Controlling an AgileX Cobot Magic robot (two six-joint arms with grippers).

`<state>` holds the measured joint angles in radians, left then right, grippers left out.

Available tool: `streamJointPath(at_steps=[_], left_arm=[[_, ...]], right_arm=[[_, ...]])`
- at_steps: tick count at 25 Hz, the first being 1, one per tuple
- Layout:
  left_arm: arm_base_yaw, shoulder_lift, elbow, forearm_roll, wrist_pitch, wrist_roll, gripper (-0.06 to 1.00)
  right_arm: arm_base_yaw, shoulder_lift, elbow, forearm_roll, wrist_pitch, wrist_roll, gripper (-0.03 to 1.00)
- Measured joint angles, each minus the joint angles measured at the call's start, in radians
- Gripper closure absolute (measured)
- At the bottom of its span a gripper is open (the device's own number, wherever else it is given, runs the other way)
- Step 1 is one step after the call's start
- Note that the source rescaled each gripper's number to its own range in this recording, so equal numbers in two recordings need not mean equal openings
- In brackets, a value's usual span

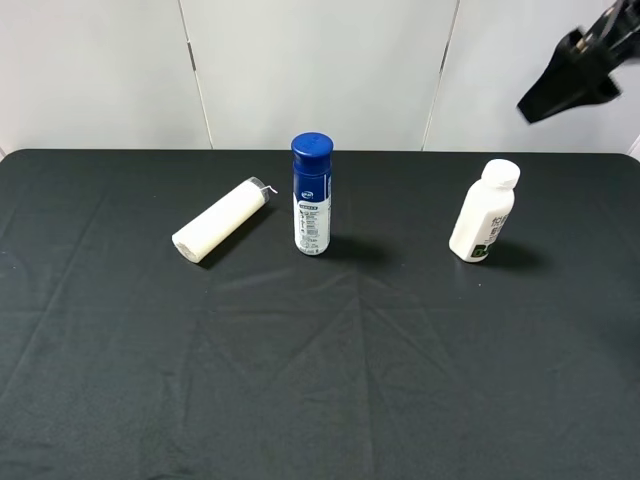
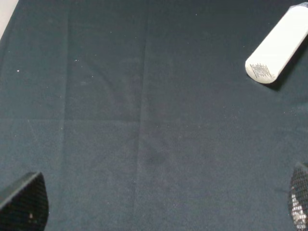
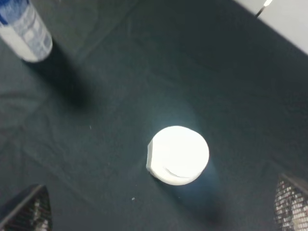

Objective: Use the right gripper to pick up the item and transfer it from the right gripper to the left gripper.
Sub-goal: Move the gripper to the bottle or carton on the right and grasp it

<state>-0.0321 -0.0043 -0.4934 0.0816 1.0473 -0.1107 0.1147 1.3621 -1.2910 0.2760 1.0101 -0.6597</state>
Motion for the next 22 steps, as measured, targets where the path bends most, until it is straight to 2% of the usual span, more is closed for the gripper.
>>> streamJointPath(at_steps=[9,22], left_arm=[[0.000,0.000,0.000,0.000,0.000,0.000,-0.05],[0.000,0.000,0.000,0.000,0.000,0.000,-0.05]], right_arm=[[0.000,0.179,-0.001,-0.033,-0.037,-0.032,-0.03],[0.000,0.368,-0.088,-0.124,-0.043,0.034,-0.03]])
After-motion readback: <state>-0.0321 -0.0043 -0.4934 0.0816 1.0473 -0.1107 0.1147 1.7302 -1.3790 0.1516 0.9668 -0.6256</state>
